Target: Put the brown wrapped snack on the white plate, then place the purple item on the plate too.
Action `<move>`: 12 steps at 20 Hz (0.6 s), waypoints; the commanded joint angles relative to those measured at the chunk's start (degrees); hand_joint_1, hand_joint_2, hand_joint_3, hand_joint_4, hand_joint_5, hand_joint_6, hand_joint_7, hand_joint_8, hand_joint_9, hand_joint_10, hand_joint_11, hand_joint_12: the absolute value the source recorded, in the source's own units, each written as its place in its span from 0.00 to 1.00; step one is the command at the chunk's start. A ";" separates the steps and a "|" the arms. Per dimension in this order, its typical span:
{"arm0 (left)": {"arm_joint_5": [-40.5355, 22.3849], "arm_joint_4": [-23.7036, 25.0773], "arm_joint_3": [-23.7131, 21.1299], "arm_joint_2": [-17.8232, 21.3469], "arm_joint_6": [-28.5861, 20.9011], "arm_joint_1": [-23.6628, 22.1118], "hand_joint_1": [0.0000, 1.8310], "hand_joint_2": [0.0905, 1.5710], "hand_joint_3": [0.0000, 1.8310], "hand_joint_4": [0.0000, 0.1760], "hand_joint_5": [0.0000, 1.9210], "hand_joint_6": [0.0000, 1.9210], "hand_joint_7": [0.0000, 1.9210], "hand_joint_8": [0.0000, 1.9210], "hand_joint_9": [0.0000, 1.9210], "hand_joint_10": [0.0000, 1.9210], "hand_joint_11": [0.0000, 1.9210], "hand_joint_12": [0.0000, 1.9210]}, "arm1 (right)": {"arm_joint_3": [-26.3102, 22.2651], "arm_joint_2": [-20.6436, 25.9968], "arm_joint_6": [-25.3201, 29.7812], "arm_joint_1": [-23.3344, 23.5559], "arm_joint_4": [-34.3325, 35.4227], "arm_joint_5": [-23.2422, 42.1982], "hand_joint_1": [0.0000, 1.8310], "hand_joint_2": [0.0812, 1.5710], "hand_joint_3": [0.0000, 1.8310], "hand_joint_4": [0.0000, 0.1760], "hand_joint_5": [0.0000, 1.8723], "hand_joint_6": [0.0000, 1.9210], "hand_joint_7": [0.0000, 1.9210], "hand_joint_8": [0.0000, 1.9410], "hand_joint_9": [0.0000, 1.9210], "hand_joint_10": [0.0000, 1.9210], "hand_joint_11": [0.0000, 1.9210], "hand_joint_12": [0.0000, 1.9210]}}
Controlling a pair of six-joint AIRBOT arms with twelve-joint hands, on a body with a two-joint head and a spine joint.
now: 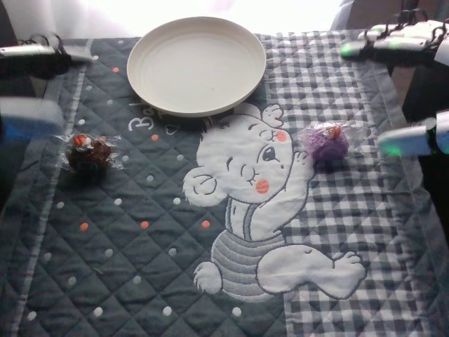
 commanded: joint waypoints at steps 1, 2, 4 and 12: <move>-4.03 -0.85 0.32 -0.75 -0.44 -1.16 0.42 0.52 0.00 0.83 0.20 0.00 0.16 0.00 0.15 0.01 0.01 0.31 | 0.35 -0.16 0.47 0.71 2.57 5.50 0.37 0.70 0.00 0.60 0.17 0.00 0.07 0.00 0.03 0.01 0.00 0.16; -2.73 0.71 0.73 -1.38 -0.44 -2.26 0.41 0.51 0.00 0.90 0.20 0.00 0.17 0.00 0.17 0.01 0.00 0.34 | 0.36 -0.20 0.47 0.71 2.55 5.37 0.38 0.70 0.00 0.51 0.18 0.00 0.07 0.00 0.03 0.00 0.00 0.18; 0.88 5.16 1.70 -2.89 -0.39 -4.92 0.42 0.49 0.00 0.99 0.18 0.00 0.19 0.01 0.20 0.01 0.00 0.39 | 0.39 -0.22 0.47 0.71 2.12 5.12 0.41 0.70 0.00 0.48 0.18 0.00 0.08 0.00 0.05 0.00 0.00 0.20; 17.28 23.13 4.85 -8.62 -0.27 -13.16 0.42 0.52 0.00 1.00 0.19 0.00 0.29 0.00 0.27 0.01 0.00 0.57 | 0.42 -0.22 0.48 0.71 1.80 5.05 0.38 0.70 0.00 0.53 0.19 0.00 0.10 0.00 0.07 0.00 0.00 0.27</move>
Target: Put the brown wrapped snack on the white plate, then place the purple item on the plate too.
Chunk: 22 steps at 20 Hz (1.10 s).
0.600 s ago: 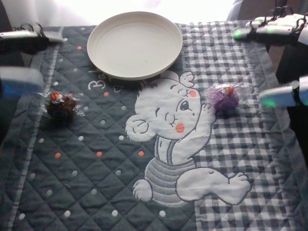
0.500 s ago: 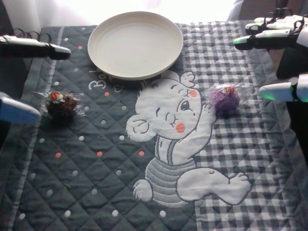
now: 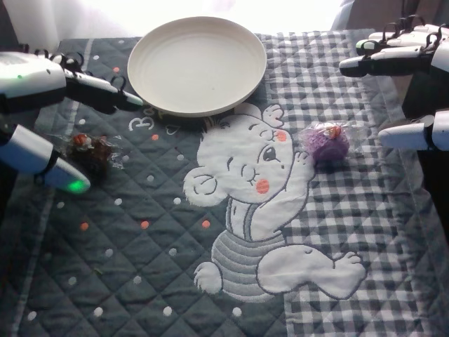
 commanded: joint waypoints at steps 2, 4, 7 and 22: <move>-1.41 0.73 0.50 -0.81 -0.05 -1.36 0.44 0.53 0.00 0.97 0.23 0.00 0.32 0.01 0.31 0.02 0.00 0.67 | 0.34 0.02 0.41 0.71 2.43 5.88 0.39 0.71 0.00 0.48 0.18 0.00 0.09 0.00 0.06 0.00 0.00 0.22; -0.61 1.14 0.78 -1.14 -0.02 -1.56 0.48 0.53 0.00 0.75 0.28 0.00 0.37 0.01 0.37 0.04 0.05 0.71 | 0.33 0.02 0.41 0.71 2.41 5.89 0.42 0.71 0.00 0.32 0.20 0.00 0.10 0.00 0.06 0.00 0.00 0.22; -0.47 0.28 1.06 -1.31 -0.05 -1.33 0.54 0.56 0.00 0.32 0.41 0.01 0.47 0.02 0.46 0.09 0.13 0.67 | 0.31 0.02 0.46 0.71 2.41 5.89 0.41 0.71 0.00 0.44 0.20 0.00 0.10 0.00 0.07 0.00 0.00 0.23; -10.77 -27.25 14.47 -14.38 11.94 -10.08 0.63 0.65 0.00 0.00 0.59 0.39 0.37 0.84 0.31 0.94 0.21 0.98 | 1.27 -1.40 0.73 0.71 2.59 6.08 0.42 0.72 0.00 0.49 0.21 0.00 0.13 0.00 0.10 0.00 0.00 0.30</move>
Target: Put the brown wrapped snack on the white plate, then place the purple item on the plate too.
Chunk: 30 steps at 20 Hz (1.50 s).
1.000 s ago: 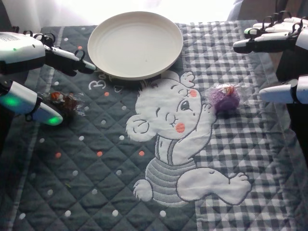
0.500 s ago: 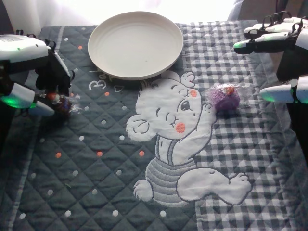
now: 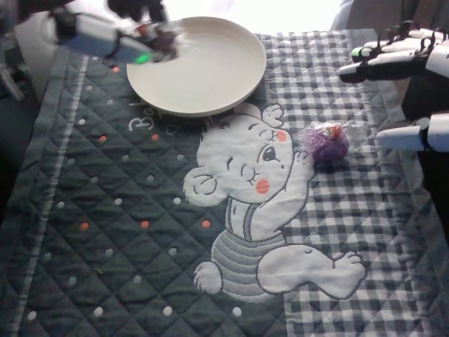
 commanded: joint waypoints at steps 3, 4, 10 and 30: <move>3.26 -0.52 6.99 -5.66 -0.02 -2.22 0.57 0.57 0.00 0.00 0.52 0.17 0.36 0.65 0.31 0.80 0.23 0.92 | 1.00 -1.03 0.70 0.72 2.61 6.67 0.44 0.71 0.00 0.43 0.21 0.00 0.12 0.00 0.10 0.00 0.00 0.28; 5.45 -0.39 9.31 -7.41 -0.02 -2.27 0.52 0.50 0.00 0.13 0.44 0.05 0.36 0.39 0.31 0.60 0.20 0.82 | 1.23 -1.29 1.00 0.73 2.57 6.89 0.44 0.72 0.00 0.42 0.21 0.00 0.13 0.00 0.10 0.00 0.00 0.27; 3.88 -0.14 5.31 -3.16 -0.04 0.64 0.49 0.45 0.00 0.78 0.20 0.00 0.19 0.00 0.24 0.00 0.08 0.51 | 1.52 -1.25 2.18 0.79 2.50 8.24 0.46 0.69 0.00 0.50 0.20 0.00 0.10 0.00 0.07 0.00 0.00 0.22; -32.04 -16.28 -21.52 21.18 -2.04 26.05 0.47 0.51 0.00 0.28 0.19 0.00 0.13 0.00 0.14 0.00 0.00 0.45 | 4.54 -9.33 4.95 11.63 -16.23 -4.82 0.53 0.57 0.00 0.47 0.31 0.00 0.28 0.01 0.31 0.02 0.12 0.58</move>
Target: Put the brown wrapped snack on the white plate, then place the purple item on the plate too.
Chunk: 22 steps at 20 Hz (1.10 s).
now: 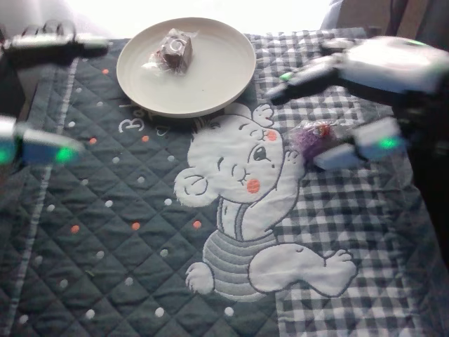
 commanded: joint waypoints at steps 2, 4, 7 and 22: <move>-7.33 -3.03 0.31 0.32 -0.85 0.00 0.47 0.52 0.00 0.34 0.18 0.00 0.13 0.00 0.13 0.00 0.00 0.43 | 0.57 -0.52 0.47 0.08 0.85 3.46 0.57 0.59 0.00 0.05 0.39 0.00 0.39 0.02 0.40 0.04 0.16 0.62; -7.45 -2.86 0.14 0.35 -0.96 -0.09 0.44 0.53 0.00 0.60 0.16 0.00 0.12 0.00 0.13 0.00 0.00 0.43 | 0.76 -0.15 0.47 0.07 0.23 2.10 0.63 0.59 0.00 0.00 0.43 0.01 0.45 0.08 0.35 0.43 0.17 0.85; -7.89 -3.04 0.05 0.42 -1.44 0.43 0.41 0.53 0.00 0.59 0.16 0.00 0.13 0.00 0.14 0.00 0.00 0.47 | 0.41 1.23 0.47 0.07 -0.48 0.56 0.61 0.58 0.00 0.04 0.44 0.00 0.33 0.28 0.25 0.57 0.14 0.89; -8.97 -3.50 -0.28 0.43 -2.30 1.21 0.44 0.52 0.00 0.69 0.15 0.00 0.15 0.00 0.14 0.00 0.00 0.48 | 1.19 0.78 0.47 0.06 -0.37 -1.02 0.68 0.71 0.00 0.00 0.55 0.35 0.46 0.73 0.37 0.80 0.26 0.98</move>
